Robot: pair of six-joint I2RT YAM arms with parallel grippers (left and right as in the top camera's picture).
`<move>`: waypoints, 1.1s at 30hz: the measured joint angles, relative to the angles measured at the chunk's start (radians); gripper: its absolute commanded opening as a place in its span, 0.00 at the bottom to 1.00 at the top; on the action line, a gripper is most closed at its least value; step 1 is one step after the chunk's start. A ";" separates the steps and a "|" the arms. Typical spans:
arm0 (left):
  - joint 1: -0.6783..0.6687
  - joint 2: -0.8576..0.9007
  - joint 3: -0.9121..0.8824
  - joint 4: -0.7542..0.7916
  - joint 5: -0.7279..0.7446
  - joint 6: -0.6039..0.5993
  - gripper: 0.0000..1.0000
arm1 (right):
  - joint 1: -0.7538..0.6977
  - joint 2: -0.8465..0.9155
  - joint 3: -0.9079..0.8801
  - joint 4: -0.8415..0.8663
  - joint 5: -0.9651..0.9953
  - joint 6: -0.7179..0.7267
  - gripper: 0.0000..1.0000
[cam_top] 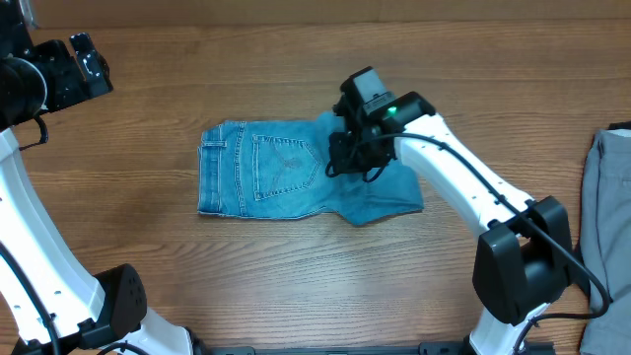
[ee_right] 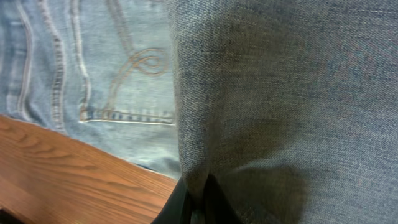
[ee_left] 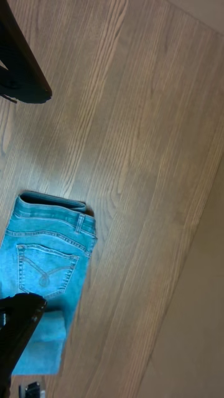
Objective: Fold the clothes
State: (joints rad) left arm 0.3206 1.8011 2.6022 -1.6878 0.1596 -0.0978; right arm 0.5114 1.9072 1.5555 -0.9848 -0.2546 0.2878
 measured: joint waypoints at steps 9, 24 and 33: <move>0.000 0.000 0.000 0.000 0.000 0.000 1.00 | 0.009 0.042 0.000 0.049 0.003 0.034 0.04; 0.000 0.000 0.000 0.000 0.000 0.000 1.00 | -0.047 0.043 0.000 0.013 0.084 0.134 0.04; 0.000 0.000 0.000 0.000 0.000 0.000 1.00 | -0.061 0.043 0.000 0.019 0.093 0.110 0.04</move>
State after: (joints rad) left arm 0.3206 1.8011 2.6022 -1.6878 0.1593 -0.0978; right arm 0.4503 1.9503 1.5555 -0.9657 -0.1619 0.3981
